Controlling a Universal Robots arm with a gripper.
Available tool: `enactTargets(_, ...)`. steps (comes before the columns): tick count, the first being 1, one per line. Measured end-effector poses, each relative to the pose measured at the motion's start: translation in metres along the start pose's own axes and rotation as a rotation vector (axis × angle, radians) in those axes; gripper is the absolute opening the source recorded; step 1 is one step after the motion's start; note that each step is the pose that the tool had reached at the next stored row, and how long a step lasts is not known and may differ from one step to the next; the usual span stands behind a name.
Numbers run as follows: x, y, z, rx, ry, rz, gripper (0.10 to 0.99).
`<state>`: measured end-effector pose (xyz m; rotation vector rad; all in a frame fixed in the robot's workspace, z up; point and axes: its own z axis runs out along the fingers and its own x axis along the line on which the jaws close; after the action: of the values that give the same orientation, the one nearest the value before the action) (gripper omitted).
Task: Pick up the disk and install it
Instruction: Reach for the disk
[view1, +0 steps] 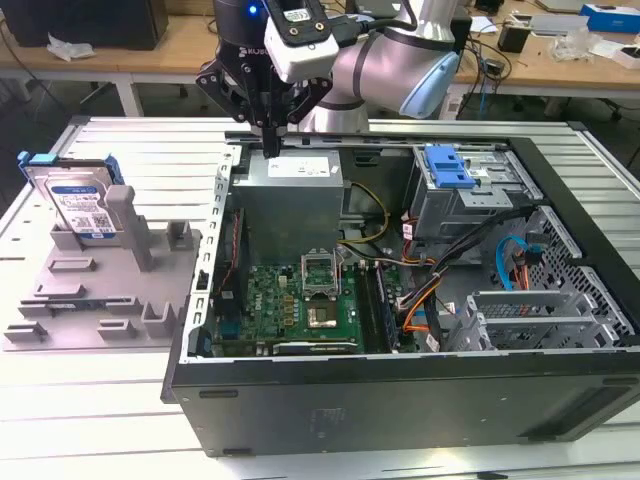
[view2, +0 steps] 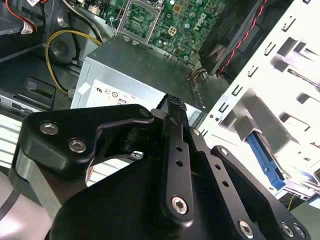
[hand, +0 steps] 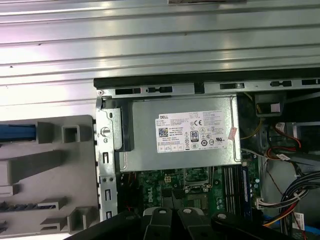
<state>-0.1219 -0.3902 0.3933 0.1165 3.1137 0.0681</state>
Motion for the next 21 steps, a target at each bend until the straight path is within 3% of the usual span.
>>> enactTargets(6, 0.0014, 0.0002, 0.0001, 0.0, -0.0001, 0.0, 0.106)
enactTargets(14, 0.0316, 0.0044, -0.0003, 0.0, -0.0001, 0.002, 0.106)
enactTargets(15, 0.0422, 0.0058, -0.0003, 0.0, -0.0001, 0.003, 0.106)
enactTargets(21, 0.0621, 0.0082, -0.0005, 0.0, -0.0002, 0.004, 0.106)
